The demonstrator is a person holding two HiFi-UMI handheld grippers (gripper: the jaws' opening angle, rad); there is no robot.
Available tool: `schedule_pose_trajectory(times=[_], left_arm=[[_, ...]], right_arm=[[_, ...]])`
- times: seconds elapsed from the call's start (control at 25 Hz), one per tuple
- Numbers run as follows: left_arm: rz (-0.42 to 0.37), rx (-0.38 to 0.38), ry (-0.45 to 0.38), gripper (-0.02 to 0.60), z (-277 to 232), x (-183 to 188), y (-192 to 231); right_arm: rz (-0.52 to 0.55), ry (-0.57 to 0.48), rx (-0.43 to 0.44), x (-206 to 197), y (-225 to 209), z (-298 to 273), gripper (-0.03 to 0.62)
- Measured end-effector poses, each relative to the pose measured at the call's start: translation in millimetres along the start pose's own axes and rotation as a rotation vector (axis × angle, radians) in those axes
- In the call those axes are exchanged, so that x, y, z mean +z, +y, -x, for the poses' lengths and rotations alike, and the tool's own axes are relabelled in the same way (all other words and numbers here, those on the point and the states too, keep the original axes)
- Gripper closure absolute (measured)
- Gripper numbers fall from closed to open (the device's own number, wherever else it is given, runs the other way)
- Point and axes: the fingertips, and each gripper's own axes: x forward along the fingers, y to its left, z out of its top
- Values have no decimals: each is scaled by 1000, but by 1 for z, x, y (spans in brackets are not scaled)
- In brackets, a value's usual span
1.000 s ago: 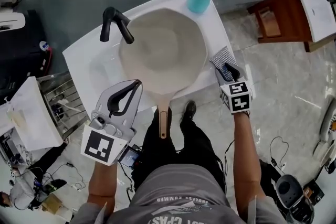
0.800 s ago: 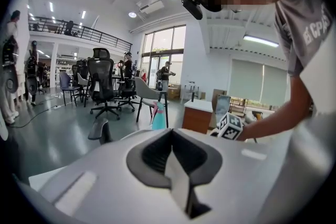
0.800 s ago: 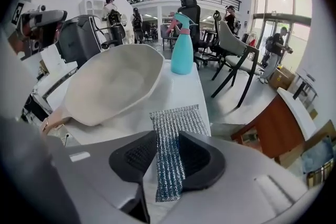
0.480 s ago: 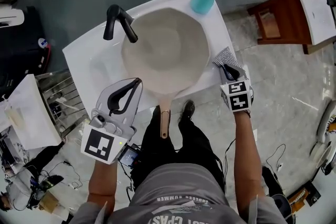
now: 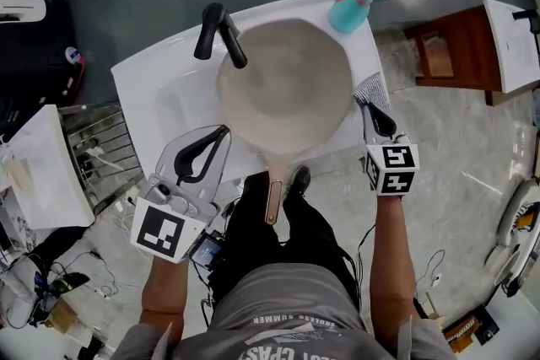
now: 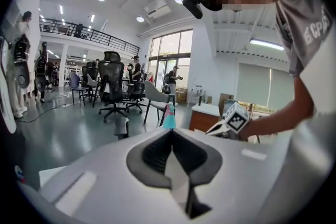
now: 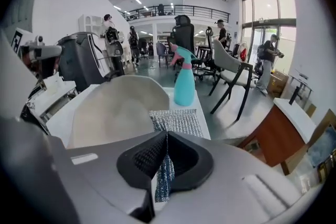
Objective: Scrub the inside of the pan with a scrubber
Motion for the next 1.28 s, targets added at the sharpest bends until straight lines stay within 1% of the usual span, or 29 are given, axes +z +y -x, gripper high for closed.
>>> schedule_pose_trajectory(times=[0.12, 0.2, 0.32, 0.4, 0.56, 0.68, 0.84, 1.0, 1.16, 1.28], left_arm=[[16, 19, -5, 580, 8, -4, 12], [25, 31, -11, 580, 15, -7, 20], [42, 48, -14, 580, 26, -13, 34], [50, 59, -9, 580, 33, -18, 43], [67, 77, -1, 580, 44, -28, 56], [73, 84, -1, 580, 48, -33, 64], [81, 87, -1, 580, 50, -37, 70], [84, 82, -7, 580, 48, -35, 74], [78, 75, -13, 580, 45, -32, 74], [72, 62, -10, 580, 41, -30, 72]], right_arm=[[39, -73, 36, 44, 27, -7, 585], [68, -97, 70, 65, 49, -20, 583], [109, -99, 119, 85, 85, -49, 583], [131, -78, 145, 90, 105, -74, 582], [147, -27, 178, 86, 135, -122, 580], [152, -10, 216, 85, 161, -144, 580], [184, 11, 304, 79, 207, -145, 580], [221, 70, 401, 52, 249, -130, 580], [207, 162, 451, 22, 256, -113, 580], [236, 244, 454, -1, 245, -103, 579]])
